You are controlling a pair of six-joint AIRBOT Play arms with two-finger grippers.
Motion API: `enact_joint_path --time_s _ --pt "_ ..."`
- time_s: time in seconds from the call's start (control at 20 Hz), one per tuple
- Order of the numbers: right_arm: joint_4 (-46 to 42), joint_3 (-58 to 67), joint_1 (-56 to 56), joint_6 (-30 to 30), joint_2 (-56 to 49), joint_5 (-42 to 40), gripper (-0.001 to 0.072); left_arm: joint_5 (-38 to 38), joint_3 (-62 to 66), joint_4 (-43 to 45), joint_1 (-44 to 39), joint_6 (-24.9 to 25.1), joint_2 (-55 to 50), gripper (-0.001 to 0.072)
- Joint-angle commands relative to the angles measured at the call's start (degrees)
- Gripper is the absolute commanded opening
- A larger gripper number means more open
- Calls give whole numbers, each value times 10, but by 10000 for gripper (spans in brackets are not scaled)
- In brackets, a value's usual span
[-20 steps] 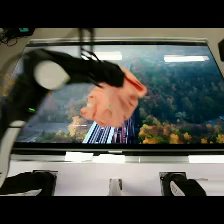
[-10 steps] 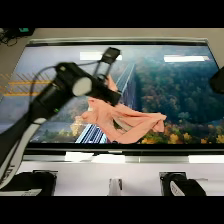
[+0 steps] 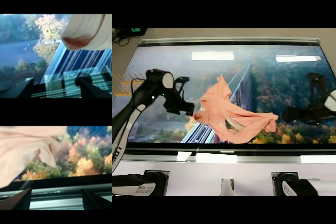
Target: Fold the shirts.
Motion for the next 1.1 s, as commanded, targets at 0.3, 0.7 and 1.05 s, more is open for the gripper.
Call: enact_joint_path --time_s 0.3,0.7,1.05 --pt "29 -103 0 -5 -4 -130 669 246 -123 -124 8 12 -16 720" --pt "68 -103 0 -7 -98 -139 670 276 -121 -125 -1 52 -54 468" --pt "80 -103 0 -71 -189 -197 599 228 -121 -125 -1 92 -36 39"
